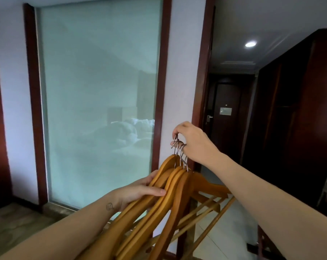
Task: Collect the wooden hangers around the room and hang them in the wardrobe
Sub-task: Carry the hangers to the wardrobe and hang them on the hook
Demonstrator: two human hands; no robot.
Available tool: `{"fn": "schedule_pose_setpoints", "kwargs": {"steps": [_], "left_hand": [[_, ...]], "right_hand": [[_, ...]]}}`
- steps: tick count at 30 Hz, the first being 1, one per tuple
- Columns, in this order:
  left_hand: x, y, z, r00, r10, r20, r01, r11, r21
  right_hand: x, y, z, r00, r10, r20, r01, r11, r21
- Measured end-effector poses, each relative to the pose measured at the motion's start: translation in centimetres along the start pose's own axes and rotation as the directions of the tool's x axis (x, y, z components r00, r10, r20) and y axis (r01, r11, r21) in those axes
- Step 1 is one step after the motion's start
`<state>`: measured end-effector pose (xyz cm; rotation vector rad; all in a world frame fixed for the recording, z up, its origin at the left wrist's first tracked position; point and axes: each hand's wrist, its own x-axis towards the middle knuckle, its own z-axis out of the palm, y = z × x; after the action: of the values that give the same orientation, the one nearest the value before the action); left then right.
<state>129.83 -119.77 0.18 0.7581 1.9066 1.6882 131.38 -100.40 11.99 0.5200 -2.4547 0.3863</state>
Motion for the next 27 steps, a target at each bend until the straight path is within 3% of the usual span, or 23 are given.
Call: {"fn": "schedule_pose_setpoints", "kwargs": {"steps": [4,9,14,17,20,24,27], "left_hand": [[3.1,0.0,-3.7,0.994,-0.084,-0.071,0.093,0.985,0.142],[8.0,-0.2,-9.3,0.978,-0.121,-0.168,0.170,0.933,0.317],[13.0,0.6,-14.6,0.957,-0.117,-0.265,0.245,0.815,0.525],[15.7,0.4,-18.0,0.910,-0.175,-0.375,0.366,0.763,0.533],[17.7,-0.1,-20.6,0.850,-0.166,-0.500,0.423,0.780,0.460],[20.2,-1.2,-25.3,0.763,-0.033,-0.646,0.413,0.793,0.448],[21.2,-3.4,-29.9,0.691,0.031,-0.722,0.481,0.727,0.491]], "right_hand": [[4.5,2.2,5.3,1.000,-0.013,-0.024,0.014,0.998,0.055],[11.2,5.3,11.0,0.993,-0.120,-0.006,0.120,0.993,-0.018],[18.5,8.7,16.1,0.984,-0.171,0.039,0.172,0.985,-0.013],[22.3,9.8,19.6,0.965,-0.259,0.047,0.259,0.966,0.014],[25.4,9.7,23.2,0.941,-0.337,0.028,0.334,0.939,0.077],[29.4,8.3,28.7,0.896,-0.445,0.017,0.437,0.887,0.151],[32.7,6.7,32.8,0.874,-0.485,0.001,0.474,0.855,0.212]]}}
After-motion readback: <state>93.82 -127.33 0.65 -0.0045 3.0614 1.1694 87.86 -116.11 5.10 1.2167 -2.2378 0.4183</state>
